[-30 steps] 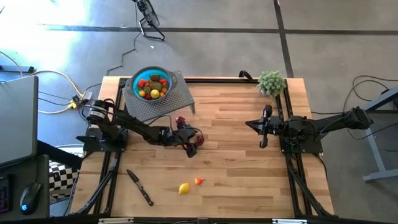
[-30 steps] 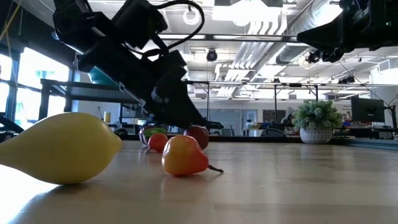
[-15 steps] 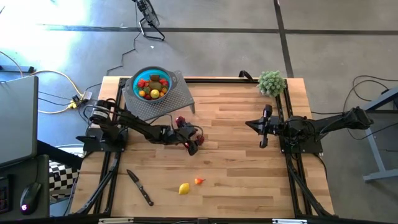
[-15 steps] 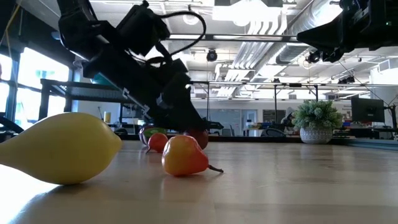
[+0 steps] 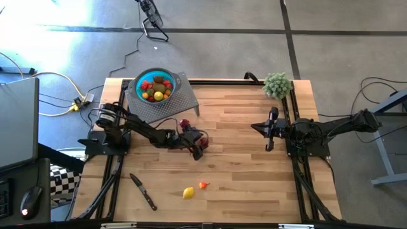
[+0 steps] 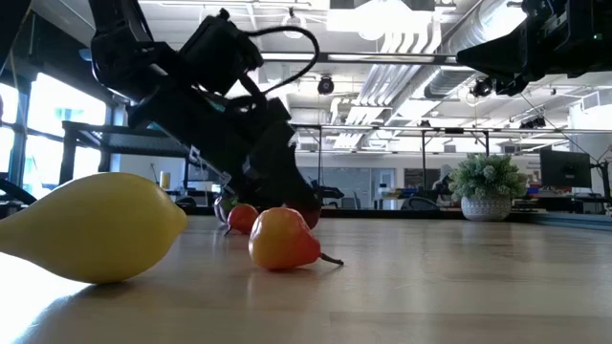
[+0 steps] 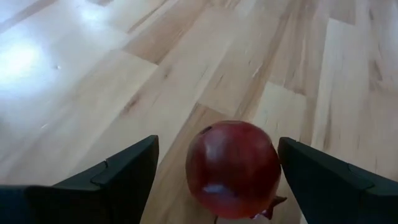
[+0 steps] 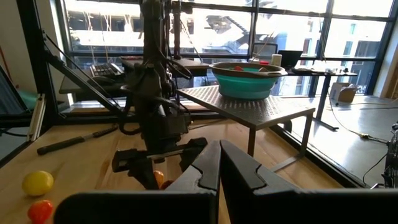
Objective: Pick & Place Fruit
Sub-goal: Put the red pomegranate into the blue strainer bowl on the shelf
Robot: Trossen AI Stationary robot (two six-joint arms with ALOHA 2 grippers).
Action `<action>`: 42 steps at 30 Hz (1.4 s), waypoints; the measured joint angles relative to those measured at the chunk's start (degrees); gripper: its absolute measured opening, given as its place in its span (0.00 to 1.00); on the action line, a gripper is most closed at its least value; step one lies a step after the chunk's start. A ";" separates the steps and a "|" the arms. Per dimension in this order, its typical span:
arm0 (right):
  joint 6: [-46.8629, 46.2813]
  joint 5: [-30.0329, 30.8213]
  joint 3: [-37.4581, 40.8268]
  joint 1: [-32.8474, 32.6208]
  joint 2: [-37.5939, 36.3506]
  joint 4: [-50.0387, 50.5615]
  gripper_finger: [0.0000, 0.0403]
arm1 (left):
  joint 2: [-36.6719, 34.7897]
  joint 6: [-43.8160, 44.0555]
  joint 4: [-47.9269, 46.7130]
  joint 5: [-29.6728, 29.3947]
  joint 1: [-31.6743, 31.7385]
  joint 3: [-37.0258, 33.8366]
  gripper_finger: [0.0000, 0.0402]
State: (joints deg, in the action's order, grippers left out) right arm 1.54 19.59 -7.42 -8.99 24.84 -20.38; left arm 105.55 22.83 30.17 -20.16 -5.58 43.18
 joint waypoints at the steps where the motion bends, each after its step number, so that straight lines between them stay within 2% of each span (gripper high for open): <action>1: 0.00 0.00 0.00 0.02 0.00 0.00 0.01 | 0.45 0.00 0.19 -0.23 0.00 0.00 0.81; 16: 0.20 0.00 0.00 0.00 0.00 0.02 0.01 | 1.54 0.02 0.61 -1.32 0.00 -0.02 0.81; 26: 0.22 0.00 0.00 0.02 0.00 0.07 0.01 | 1.43 -0.70 -4.41 -1.45 -0.02 0.09 0.81; 42: 0.20 0.00 0.00 0.01 0.00 0.07 0.01 | 1.43 -0.53 -4.85 -1.38 -0.04 0.07 0.81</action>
State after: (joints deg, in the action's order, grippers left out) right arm 1.74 19.59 -7.42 -8.98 24.84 -20.32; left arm 106.98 22.30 25.32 -21.54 -5.63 43.24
